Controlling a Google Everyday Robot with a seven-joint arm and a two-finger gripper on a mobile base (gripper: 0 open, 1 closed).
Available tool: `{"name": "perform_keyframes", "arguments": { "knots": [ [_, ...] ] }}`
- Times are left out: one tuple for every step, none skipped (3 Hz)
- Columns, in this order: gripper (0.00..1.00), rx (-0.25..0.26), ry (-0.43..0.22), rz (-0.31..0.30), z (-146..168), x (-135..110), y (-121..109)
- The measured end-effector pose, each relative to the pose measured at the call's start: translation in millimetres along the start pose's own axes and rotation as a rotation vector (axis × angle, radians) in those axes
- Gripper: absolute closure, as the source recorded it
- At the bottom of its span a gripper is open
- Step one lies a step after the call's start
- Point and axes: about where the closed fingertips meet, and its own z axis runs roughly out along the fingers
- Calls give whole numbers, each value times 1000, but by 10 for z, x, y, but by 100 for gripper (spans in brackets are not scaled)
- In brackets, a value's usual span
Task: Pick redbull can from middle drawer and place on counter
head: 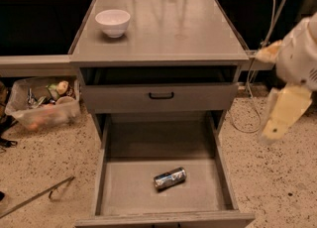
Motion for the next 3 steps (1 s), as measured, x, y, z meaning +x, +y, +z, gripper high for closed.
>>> {"name": "perform_keyframes", "arguments": {
  "knots": [
    [0,-64,-82,-13,785,142,277],
    [0,-121,-104,5,1680,331,588],
    [0,-150,-140,31,2453,440,792]
  ]
}}
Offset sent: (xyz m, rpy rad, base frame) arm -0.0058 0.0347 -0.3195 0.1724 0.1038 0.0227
